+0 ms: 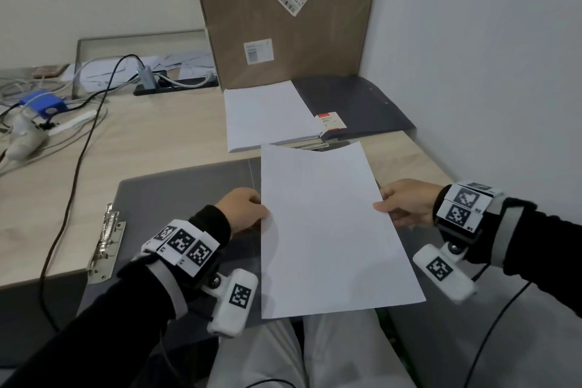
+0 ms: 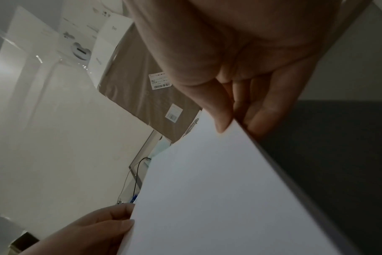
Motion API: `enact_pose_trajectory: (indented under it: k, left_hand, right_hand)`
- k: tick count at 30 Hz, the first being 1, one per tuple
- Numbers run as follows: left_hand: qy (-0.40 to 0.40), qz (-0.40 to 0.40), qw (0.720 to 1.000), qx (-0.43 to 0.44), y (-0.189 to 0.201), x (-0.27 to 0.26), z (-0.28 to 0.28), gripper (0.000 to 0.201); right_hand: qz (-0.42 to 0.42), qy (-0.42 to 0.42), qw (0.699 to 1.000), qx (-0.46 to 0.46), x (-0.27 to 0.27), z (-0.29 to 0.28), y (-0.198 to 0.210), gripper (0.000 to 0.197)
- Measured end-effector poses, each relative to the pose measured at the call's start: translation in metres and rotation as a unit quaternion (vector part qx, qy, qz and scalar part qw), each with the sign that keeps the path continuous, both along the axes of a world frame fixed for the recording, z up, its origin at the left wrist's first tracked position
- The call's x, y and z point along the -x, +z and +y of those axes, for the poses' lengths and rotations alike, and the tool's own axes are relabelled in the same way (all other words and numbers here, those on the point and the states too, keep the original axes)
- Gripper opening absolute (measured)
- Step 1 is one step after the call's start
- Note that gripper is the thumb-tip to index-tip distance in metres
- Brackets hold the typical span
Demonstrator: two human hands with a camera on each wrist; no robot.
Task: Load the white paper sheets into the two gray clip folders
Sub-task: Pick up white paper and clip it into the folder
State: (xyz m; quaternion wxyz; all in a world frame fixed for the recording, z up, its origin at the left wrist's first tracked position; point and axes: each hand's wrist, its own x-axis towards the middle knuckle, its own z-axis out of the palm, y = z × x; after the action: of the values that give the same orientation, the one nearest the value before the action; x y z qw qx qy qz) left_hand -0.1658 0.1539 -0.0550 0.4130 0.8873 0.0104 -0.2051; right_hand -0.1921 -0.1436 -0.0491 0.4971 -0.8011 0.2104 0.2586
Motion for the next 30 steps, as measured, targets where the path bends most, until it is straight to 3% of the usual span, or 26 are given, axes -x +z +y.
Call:
enact_pose_trajectory:
  k: [2, 4, 8, 20, 30]
  left_hand:
    - [-0.026, -0.062, 0.993, -0.095, 0.002, -0.009, 0.005, 0.036]
    - [-0.069, -0.049, 0.981, -0.174, 0.004, -0.012, 0.009, 0.057]
    - [-0.155, 0.003, 0.950, -0.271, 0.002, -0.010, 0.014, 0.065]
    - [-0.178, -0.009, 0.946, -0.272, -0.003, -0.012, 0.036, 0.071]
    - [-0.153, -0.027, 0.956, -0.249, -0.002, -0.011, 0.035, 0.068]
  right_hand:
    - [-0.001, -0.008, 1.000, 0.004, 0.002, -0.001, -0.001, 0.016]
    - [-0.005, -0.016, 1.000, 0.003, 0.003, -0.002, -0.002, 0.012]
    - [0.000, -0.026, 0.999, -0.027, 0.003, -0.002, -0.003, 0.013]
    - [0.031, -0.056, 0.997, -0.051, 0.001, 0.005, -0.004, 0.023]
    - [0.025, -0.064, 0.996, -0.062, -0.006, 0.005, -0.007, 0.017]
